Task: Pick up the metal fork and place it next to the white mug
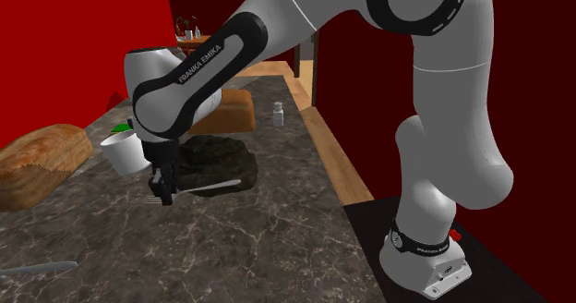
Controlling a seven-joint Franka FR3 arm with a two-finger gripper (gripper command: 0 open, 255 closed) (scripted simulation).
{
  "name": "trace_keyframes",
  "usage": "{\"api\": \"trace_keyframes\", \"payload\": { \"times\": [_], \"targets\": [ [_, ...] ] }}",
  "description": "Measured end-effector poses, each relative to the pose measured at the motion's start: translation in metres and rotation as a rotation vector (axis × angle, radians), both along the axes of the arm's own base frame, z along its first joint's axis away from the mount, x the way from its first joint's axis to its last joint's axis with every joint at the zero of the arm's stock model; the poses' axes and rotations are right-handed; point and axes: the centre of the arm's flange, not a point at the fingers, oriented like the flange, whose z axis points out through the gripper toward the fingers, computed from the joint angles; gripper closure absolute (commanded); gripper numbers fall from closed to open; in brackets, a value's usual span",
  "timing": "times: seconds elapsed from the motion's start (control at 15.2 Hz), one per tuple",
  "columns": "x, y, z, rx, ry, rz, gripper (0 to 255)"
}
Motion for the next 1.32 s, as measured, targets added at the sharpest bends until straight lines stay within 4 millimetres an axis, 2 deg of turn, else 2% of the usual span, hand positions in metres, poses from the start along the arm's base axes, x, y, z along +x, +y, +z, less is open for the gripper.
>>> {"api": "trace_keyframes", "payload": {
  "times": [0.26, 0.33, 0.73, 1.06, 1.32],
  "targets": [
    [0.000, 0.000, 0.000, 0.001, 0.000, 0.001, 255],
    [0.000, 0.000, 0.000, 0.000, -0.001, 0.001, 0],
    [-0.003, 0.000, -0.008, 0.004, 0.011, 0.000, 0],
    [-0.007, -0.003, 0.039, 0.003, 0.010, -0.003, 0],
    [-0.006, -0.003, 0.044, 0.003, 0.011, -0.003, 0]
  ]
}}
